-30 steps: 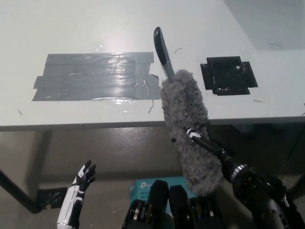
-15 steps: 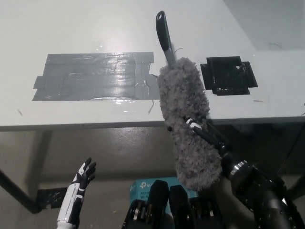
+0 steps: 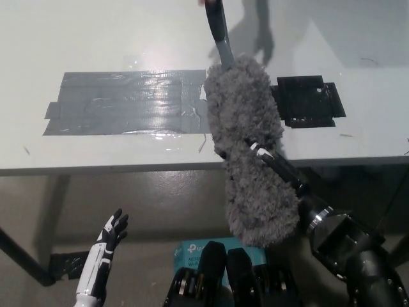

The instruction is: A grey duster is kept infront of the robot in the middle of the table and the robot extends its right arm to grab the duster, picks it up and hands it to a person

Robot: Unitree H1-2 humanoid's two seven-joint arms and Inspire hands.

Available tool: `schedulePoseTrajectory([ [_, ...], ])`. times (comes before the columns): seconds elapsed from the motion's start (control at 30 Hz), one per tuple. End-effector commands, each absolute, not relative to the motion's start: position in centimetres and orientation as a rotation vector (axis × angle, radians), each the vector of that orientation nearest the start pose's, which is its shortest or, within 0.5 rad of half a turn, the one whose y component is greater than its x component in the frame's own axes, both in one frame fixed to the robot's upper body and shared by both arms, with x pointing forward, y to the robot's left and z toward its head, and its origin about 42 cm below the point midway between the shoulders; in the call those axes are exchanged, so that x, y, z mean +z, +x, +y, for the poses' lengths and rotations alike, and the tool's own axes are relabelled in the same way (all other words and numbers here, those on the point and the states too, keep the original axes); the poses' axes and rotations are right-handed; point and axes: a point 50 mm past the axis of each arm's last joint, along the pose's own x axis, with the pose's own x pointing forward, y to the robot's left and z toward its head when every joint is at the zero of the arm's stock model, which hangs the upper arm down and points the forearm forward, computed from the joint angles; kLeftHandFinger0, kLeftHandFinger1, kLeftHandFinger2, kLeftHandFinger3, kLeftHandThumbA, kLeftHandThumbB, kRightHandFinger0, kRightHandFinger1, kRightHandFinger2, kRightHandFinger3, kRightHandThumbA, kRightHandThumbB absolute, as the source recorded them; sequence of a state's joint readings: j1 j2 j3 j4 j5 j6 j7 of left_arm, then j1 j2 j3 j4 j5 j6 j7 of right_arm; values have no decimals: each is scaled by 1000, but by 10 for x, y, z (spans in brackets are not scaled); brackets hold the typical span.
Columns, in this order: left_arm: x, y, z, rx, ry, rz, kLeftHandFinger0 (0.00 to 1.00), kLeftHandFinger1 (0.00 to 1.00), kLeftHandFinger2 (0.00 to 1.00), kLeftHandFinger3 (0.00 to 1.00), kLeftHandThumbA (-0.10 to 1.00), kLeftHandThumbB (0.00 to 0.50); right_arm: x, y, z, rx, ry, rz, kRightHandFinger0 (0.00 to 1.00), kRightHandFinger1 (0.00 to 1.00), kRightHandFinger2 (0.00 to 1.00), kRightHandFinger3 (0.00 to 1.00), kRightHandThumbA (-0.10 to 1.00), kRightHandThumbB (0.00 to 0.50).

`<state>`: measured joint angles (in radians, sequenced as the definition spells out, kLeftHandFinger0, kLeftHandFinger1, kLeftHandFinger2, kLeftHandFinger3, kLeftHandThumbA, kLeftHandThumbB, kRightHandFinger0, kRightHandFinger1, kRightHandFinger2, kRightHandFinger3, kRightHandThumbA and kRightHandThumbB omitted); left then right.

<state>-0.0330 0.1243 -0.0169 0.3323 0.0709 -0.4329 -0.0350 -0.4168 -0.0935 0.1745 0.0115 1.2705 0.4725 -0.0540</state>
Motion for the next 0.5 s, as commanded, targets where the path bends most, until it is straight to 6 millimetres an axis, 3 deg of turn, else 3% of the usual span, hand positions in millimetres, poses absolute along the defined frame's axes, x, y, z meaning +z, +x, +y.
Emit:
schedulePoseTrajectory([
  [0.0, 59, 291, 253, -91, 211, -204, 1000, 1000, 1000, 1000, 1000, 362, 245, 384, -121, 789, 1042, 220, 0, 481, 877, 1000, -100, 94],
  [0.43, 61, 292, 253, -95, 211, -209, 1000, 1000, 1000, 1000, 1000, 374, 244, 384, -123, 788, 1056, 232, 0, 479, 863, 1000, -100, 99],
  [0.47, 61, 292, 253, -94, 211, -210, 1000, 1000, 1000, 1000, 1000, 366, 246, 383, -123, 775, 1063, 230, 0, 492, 864, 1000, -100, 122],
])
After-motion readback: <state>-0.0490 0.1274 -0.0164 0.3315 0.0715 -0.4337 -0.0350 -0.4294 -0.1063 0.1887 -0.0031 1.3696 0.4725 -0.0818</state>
